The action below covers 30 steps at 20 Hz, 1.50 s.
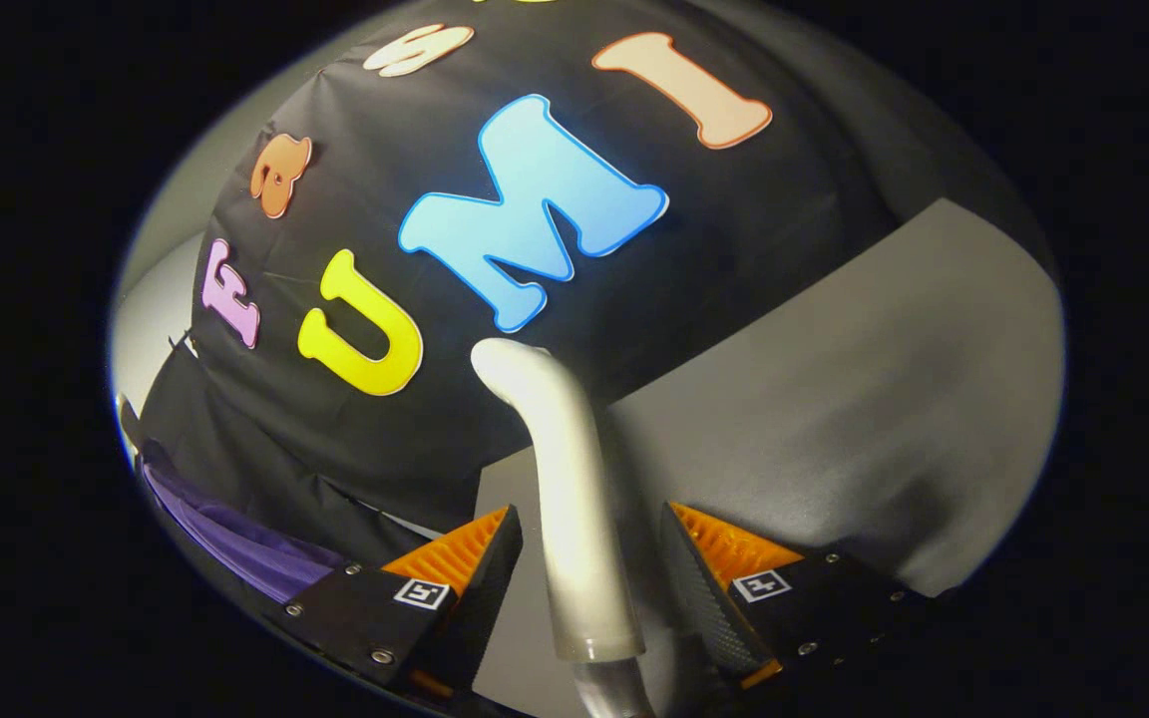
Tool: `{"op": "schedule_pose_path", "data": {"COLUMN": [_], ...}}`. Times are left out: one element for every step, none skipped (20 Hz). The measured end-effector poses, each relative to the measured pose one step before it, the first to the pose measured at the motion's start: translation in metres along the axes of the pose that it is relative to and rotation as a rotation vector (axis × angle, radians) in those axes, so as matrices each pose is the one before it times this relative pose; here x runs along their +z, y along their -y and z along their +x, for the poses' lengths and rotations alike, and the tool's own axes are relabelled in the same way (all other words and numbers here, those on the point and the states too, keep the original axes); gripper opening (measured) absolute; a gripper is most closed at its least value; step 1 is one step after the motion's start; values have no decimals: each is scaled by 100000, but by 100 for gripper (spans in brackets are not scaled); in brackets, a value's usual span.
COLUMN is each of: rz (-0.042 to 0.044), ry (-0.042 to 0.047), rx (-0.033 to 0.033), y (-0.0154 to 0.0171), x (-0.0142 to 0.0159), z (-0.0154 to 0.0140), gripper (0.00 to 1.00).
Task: Iron the clothes twice with a garment steamer, once on the left side and once on the right side.
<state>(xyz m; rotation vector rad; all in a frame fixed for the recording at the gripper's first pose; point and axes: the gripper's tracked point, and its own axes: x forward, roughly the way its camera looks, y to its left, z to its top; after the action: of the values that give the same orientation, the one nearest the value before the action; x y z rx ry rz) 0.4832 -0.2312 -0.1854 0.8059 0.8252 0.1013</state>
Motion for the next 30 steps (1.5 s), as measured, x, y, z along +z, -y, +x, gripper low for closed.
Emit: {"op": "schedule_pose_path", "data": {"rz": [1686, 1534, 1072, 1019, 859, 691, 928, 909, 1462, 2402, 3279, 2674, 240, -995, -1189, -1046, -1328, -1489, -931, -858, -970, 687, 1379, 1385, 563, -149, -170, -555, -1352, -2318], "ry": [-2379, -1553, -791, -898, -827, -709, -1282, -972, -573, -1024, -887, -313, 489, 1340, 1610, 1294, 2362, 2684, 3699, 3655, 2830, 2077, 755, 1104, 1315, 2214, 1995, 1839, 1467, 1106], "rx": [1292, 1106, 127, 863, -424, 27, 748, 1089, 1104, 1648, 1461, 915, -65, -779, -1221, -1648, -2172, -1545, -1190, -1227, -822, -296, 1141, 1666, 1329, 373, -145, -327, -487, -1090], "y": [-164, -163, -10, -28, 178, 169, 49, 7, -21, -156, -103, -169, -75, -74, -147, -34, -6, -59, -394, -288, -274, -420, -788, -1010, -903, -670, -751, -627, -676, -680], "x": [-590, -171, -131, -40, -345, 97, -256, -210, 111, -58, 22, 60, -124, -46, 100, 103, 193, 306, 353, 478, 58, -85, -264, -452, -473, -562, -485, -542, -578, -641], "z": [329, 273, 470, 304, -99, 257, 44, -5, -22, -16, 1, 16, -88, -320, -197, -272, -315, -600, -840, -824, -845, -995, -979, -1193, -1045, -788, -716, -949, -1022, -928], "gripper": [84, 82, 78, 73, 65, 59, 50, 47, 46, 45, 43, 41, 38, 37, 36, 35, 34, 35, 35, 34, 35, 35, 35, 34, 34, 34, 35, 34, 35, 34]}}
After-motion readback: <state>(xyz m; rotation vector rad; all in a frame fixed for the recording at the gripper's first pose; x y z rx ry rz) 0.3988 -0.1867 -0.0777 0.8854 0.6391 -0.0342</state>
